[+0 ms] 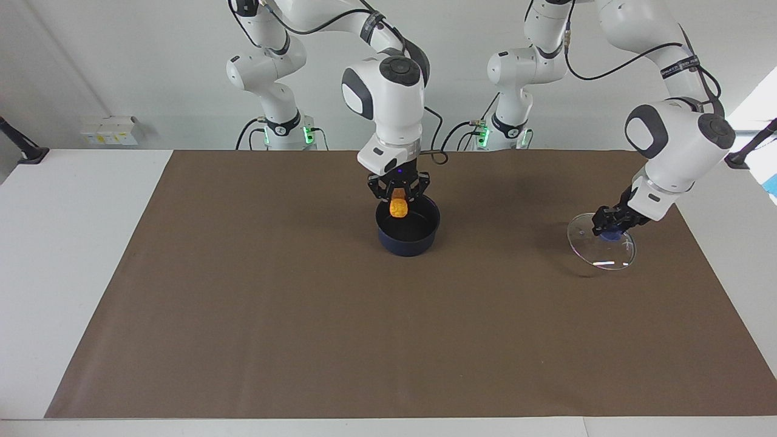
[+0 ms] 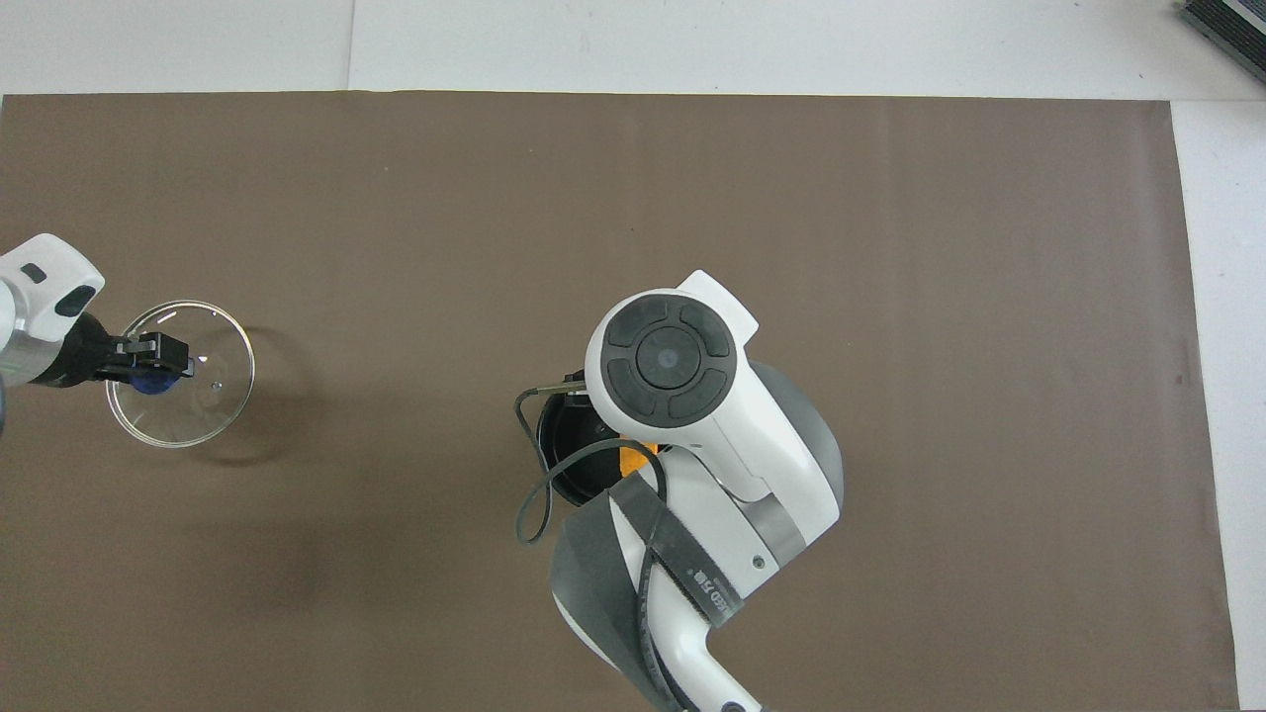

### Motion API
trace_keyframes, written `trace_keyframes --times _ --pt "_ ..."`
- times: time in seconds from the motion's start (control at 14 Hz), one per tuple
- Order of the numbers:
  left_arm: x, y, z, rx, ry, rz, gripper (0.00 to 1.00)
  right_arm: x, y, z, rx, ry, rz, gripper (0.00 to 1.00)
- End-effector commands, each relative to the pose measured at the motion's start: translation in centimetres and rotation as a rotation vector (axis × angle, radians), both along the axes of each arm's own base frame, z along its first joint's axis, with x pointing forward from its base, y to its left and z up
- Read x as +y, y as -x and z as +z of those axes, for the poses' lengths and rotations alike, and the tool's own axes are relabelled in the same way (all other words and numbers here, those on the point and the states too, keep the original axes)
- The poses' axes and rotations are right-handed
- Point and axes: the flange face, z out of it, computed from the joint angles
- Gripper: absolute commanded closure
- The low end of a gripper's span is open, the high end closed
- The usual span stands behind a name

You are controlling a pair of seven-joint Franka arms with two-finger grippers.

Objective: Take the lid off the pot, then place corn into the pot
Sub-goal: 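Lower the lid onto the table with the left gripper and release it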

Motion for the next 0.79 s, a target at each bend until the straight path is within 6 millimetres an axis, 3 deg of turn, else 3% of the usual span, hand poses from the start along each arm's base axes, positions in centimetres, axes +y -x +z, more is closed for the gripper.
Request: trace_keyframes --times 0.0,0.14,0.43,0.5,0.57,0.71 --pt "0.1 1.1 -1.4 -0.039 0.003 0.004 1.0 1.5 0.3 -2.0 0.013 0.002 0.002 1.0" --pt "0.0 1.7 -3.0 -0.055 -0.002 0.007 1.0 3.3 1.4 -4.2 0.025 0.011 0.026 1.0" --pt "0.0 2.2 -4.4 -0.063 -0.006 0.01 1.0 3.0 2.2 -7.6 0.031 0.017 0.027 1.0" --pt "0.1 2.2 -4.3 -0.065 -0.006 0.008 0.91 2.8 2.5 -8.2 0.038 0.02 0.028 1.0" --pt "0.0 2.0 -4.2 -0.066 -0.006 0.006 0.01 2.5 2.7 -8.6 0.043 0.024 0.031 1.0" --pt "-0.3 1.5 -4.1 -0.062 -0.006 0.006 0.0 2.2 2.7 -9.0 0.043 0.024 0.029 1.0"
